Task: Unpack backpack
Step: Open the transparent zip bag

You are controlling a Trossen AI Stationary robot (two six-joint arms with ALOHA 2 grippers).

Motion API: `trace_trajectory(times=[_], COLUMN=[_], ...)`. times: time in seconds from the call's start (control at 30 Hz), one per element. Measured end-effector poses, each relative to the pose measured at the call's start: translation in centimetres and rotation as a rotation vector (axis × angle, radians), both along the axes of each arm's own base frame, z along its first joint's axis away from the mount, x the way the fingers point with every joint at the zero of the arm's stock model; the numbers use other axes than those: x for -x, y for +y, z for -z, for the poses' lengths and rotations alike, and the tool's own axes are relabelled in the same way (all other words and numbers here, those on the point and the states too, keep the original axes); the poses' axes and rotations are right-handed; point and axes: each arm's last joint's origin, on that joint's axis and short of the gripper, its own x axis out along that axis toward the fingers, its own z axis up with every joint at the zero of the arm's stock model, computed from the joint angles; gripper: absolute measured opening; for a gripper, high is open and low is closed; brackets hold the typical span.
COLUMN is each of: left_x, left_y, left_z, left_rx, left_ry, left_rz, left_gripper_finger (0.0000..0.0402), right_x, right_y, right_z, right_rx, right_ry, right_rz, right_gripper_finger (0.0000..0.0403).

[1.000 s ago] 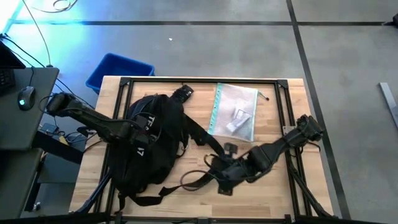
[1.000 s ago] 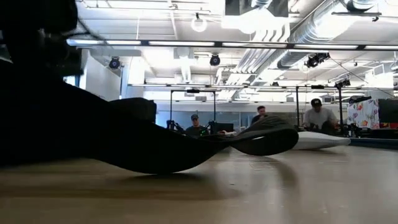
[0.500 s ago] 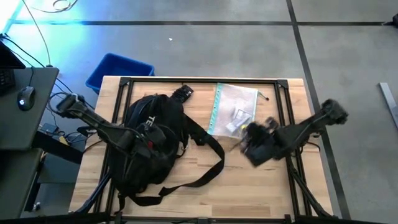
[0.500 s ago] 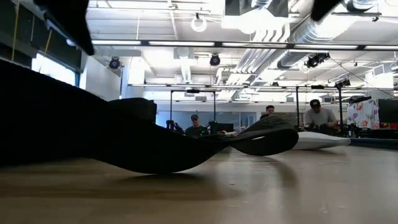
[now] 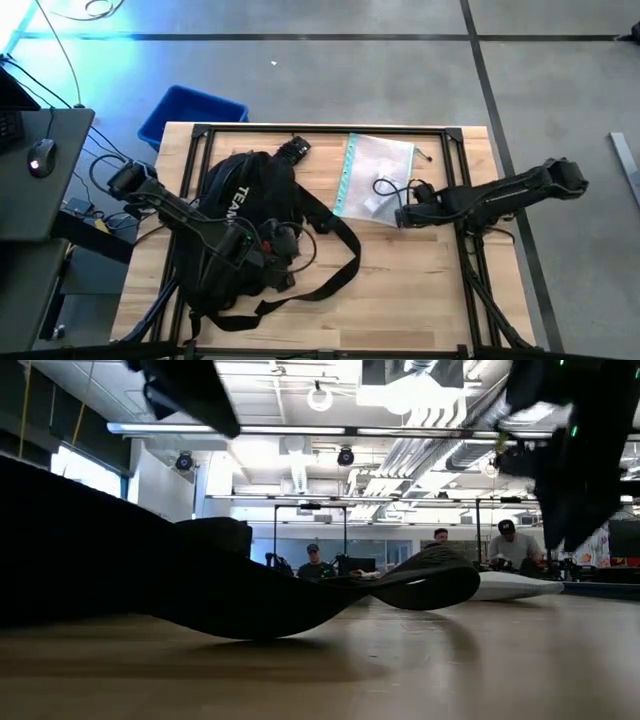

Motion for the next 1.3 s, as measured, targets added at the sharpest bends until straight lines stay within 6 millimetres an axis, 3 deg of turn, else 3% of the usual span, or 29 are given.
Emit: trace_trajectory(times=[0.2, 0.53, 0.6, 0.73, 0.87, 0.97, 1.07, 1.17, 1.3], left_x=[-0.7, -2.3, -2.5, -2.9, -2.8, -2.6, -2.3, -2.0, -1.7], left_y=[0.3, 1.2, 1.5, 1.6, 1.2, 0.5, -0.1, -0.5, -0.7], left_z=[-0.2, -0.1, -0.1, -0.1, -0.2, -0.2, -0.2, -0.3, -0.9], left_rx=[-0.025, -0.054, -0.041, -0.015, 0.026, 0.047, 0.085, 0.113, 0.128], left_ry=[-0.033, -0.085, -0.093, -0.108, -0.119, -0.117, -0.124, -0.130, -0.151], left_rz=[0.038, 0.059, 0.054, 0.056, 0.065, 0.081, 0.068, 0.057, 0.070], left_gripper_finger=[0.0000, 0.0000, 0.0000, 0.0000, 0.0000, 0.0000, 0.0000, 0.0000, 0.0000], right_x=[-0.8, -6.6, -7.6, -9.4, -9.4, -8.3, -7.2, -6.0, -3.6], right_y=[-0.9, 1.5, 1.9, 1.4, -0.8, -4.0, -7.4, -10.8, -14.3], right_z=[2.5, 2.0, 1.4, -2.2, -4.9, -6.3, -7.5, -7.8, -6.8], right_rx=[-0.046, -0.107, -0.075, 0.084, 0.204, 0.209, 0.163, 0.113, 0.050], right_ry=[-0.161, -0.572, -0.637, -0.713, -0.526, -0.262, -0.125, -0.099, -0.075], right_rz=[0.044, -0.284, -0.348, -0.415, -0.464, -0.417, -0.434, -0.449, -0.393], right_gripper_finger=[0.0073, 0.0021, 0.0011, 0.0001, 0.0007, 0.0016, 0.0039, 0.0076, 0.0131])
